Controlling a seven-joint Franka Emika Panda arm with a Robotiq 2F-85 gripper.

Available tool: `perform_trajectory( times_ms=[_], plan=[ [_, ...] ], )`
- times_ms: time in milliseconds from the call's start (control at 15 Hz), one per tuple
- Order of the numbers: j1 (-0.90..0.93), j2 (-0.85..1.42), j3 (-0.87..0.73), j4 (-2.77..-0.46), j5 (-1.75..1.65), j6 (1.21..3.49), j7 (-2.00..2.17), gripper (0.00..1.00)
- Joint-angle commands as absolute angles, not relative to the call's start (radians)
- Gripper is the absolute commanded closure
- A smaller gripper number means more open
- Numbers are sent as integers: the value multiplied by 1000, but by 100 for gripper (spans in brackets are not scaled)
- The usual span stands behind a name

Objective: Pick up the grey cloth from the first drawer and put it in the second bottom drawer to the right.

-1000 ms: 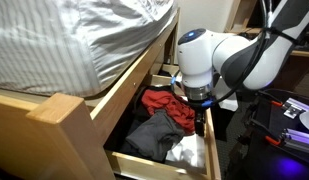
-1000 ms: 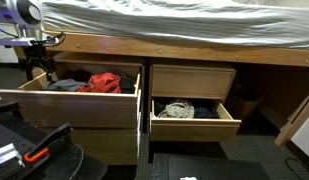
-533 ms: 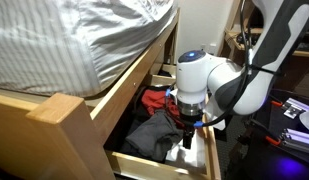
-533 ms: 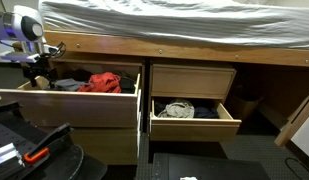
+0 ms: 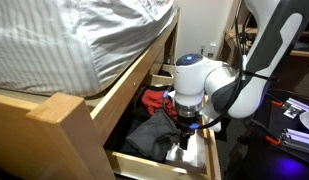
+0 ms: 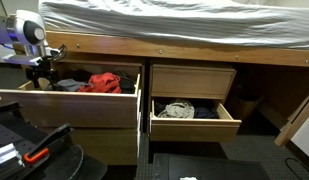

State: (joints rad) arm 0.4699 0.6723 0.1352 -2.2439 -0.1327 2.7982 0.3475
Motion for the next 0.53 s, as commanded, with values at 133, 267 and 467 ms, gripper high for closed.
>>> perform_trajectory(
  times_ms=[133,267,467],
  plan=[
    [540,807,19,-2138,-116,2938,348,0],
    [565,852,-21,-2071,-110,2929,346,0],
    [552,837,-12,-2082,-95,2930,333,0]
  ],
)
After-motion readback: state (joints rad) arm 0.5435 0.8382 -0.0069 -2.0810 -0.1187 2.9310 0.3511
